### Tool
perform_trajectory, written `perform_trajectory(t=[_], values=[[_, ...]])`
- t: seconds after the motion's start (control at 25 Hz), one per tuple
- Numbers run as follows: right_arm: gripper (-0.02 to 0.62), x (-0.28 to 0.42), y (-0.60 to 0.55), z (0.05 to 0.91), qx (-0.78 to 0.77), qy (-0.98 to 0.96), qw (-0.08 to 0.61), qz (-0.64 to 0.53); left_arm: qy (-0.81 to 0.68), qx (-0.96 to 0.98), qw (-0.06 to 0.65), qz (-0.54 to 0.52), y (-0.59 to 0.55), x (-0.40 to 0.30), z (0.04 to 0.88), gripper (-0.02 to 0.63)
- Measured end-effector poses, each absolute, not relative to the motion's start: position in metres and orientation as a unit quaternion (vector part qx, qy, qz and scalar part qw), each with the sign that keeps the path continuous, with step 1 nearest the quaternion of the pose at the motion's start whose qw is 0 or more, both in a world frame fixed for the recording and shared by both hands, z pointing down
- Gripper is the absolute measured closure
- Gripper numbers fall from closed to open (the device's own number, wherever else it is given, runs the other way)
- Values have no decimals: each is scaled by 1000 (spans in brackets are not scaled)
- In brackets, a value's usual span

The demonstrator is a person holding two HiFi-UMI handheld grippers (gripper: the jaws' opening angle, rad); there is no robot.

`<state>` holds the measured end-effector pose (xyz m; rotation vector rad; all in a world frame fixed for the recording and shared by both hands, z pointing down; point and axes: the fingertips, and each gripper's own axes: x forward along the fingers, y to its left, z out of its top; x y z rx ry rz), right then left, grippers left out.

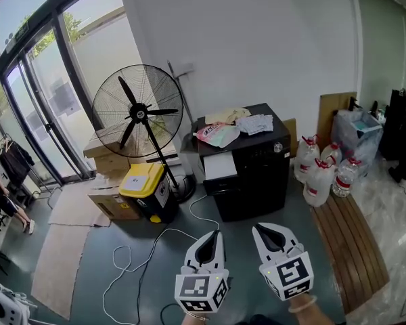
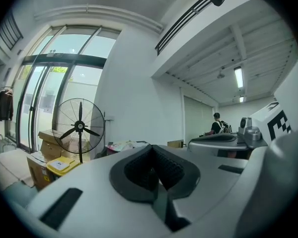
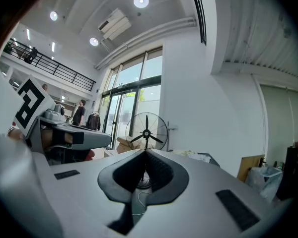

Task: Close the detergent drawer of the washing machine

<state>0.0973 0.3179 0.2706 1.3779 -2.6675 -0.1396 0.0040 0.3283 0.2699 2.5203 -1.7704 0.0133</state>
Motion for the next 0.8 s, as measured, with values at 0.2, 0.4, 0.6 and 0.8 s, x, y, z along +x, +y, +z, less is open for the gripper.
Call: perform_trajectory(t=[0.2,0.4,0.6,0.8], values=[[569,103,301,279,450,-890,66,-37,-580,814,38,7,316,11,282,592],[569,98,286,284,438,-896,67,-28,-585,810,48,3,302,12,286,592],[569,93,269,288,434,-898,66,-23,-585,810,47,3,284,10,285,592],[569,82,245,295,438,-896,68,-23,-579,814,47,1,257,0,290,592]])
